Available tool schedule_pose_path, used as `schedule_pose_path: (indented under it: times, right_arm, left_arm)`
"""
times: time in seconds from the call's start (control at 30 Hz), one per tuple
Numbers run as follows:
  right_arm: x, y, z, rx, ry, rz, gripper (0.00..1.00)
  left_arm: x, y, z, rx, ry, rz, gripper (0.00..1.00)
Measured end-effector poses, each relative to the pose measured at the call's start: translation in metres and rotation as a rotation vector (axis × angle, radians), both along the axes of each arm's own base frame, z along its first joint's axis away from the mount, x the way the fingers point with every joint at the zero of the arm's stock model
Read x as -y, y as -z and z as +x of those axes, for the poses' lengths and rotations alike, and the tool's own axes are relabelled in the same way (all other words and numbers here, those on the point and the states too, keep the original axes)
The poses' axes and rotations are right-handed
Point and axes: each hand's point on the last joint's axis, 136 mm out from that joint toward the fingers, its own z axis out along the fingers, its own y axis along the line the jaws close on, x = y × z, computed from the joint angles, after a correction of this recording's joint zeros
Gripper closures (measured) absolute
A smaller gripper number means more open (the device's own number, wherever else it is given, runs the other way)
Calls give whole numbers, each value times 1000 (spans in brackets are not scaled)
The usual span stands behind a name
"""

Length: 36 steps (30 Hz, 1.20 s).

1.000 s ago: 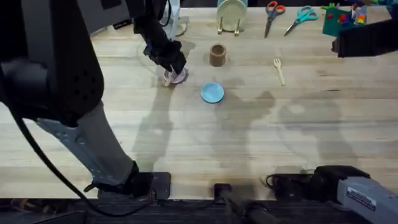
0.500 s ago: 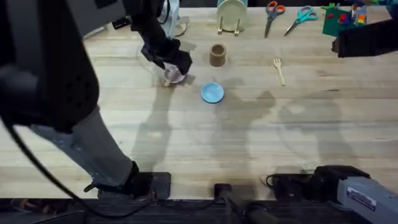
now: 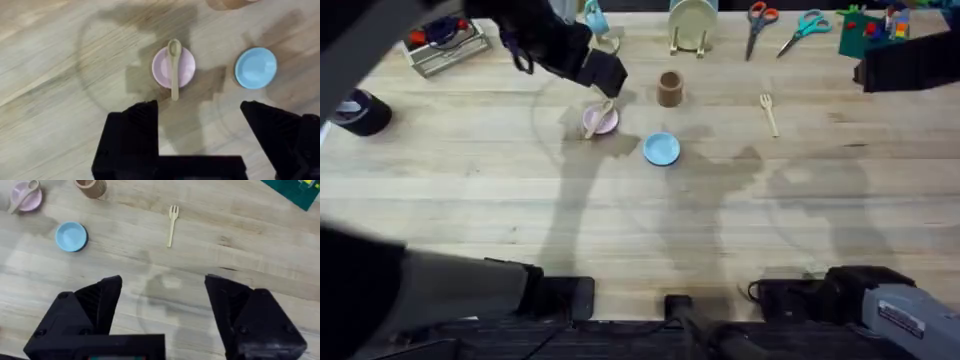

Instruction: Pick up a utensil and set it on the pink plate, then put the other utensil in the container.

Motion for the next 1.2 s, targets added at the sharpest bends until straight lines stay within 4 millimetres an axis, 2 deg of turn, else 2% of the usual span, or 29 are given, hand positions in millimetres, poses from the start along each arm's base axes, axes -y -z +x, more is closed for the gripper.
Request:
schedule_pose_path:
  times: [0.3,0.67,0.83,1.2]
  right_arm:
    - [0,0,0,0,0,0,6]
    - [0,0,0,0,0,0,5]
    - [0,0,0,0,0,0,6]
    - [0,0,0,0,0,0,5]
  left_arm:
    - [-7,-61,-45,129,26,-8,6]
    - [-15,-99,-103,229,60,-5,6]
    - [-18,-94,-122,303,62,-13,5]
    - [-8,-55,-143,452,132,-79,7]
